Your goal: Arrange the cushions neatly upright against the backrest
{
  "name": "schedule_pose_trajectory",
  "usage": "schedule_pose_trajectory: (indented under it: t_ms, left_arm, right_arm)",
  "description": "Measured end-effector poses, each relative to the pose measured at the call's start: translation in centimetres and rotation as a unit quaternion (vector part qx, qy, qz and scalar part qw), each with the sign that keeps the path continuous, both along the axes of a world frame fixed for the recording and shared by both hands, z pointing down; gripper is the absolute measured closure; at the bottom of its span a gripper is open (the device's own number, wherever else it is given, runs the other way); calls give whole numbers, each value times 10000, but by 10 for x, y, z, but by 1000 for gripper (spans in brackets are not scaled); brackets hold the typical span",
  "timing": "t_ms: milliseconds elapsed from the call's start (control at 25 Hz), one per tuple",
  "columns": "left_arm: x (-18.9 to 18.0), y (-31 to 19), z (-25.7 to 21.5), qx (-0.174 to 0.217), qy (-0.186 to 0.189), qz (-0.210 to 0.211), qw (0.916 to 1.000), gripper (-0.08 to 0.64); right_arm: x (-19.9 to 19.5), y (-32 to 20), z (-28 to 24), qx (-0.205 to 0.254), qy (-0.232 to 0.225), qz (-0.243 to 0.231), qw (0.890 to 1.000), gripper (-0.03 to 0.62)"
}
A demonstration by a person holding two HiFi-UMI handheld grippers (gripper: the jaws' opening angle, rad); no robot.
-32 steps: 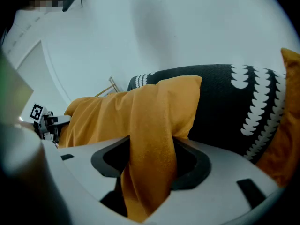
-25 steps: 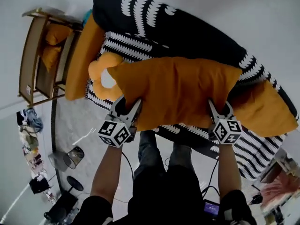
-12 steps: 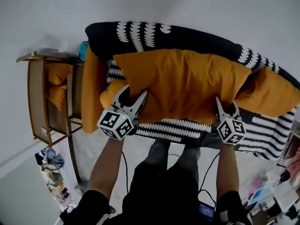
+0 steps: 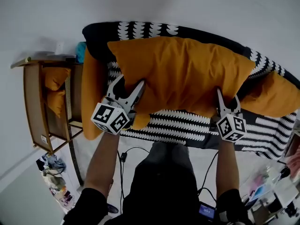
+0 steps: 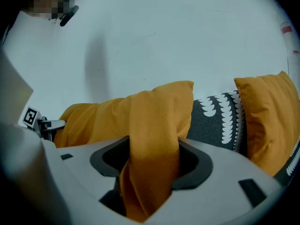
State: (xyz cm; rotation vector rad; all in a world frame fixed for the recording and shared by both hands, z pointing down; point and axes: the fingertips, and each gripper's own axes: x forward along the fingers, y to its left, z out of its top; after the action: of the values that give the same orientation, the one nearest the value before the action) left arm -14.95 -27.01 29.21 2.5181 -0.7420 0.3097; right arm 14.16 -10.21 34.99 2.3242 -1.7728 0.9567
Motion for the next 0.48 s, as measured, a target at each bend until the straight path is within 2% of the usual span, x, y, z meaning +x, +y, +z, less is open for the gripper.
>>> schedule_pose_trajectory:
  t_ms: [280, 480]
  left_arm:
    - [3, -25, 35, 54, 39, -37, 10000, 291]
    - [4, -43, 58, 187, -157, 41, 9997, 277]
  right_arm:
    - [10, -20, 15, 270, 208, 222, 9992, 287]
    - [6, -22, 33, 304, 218, 181, 9991, 273]
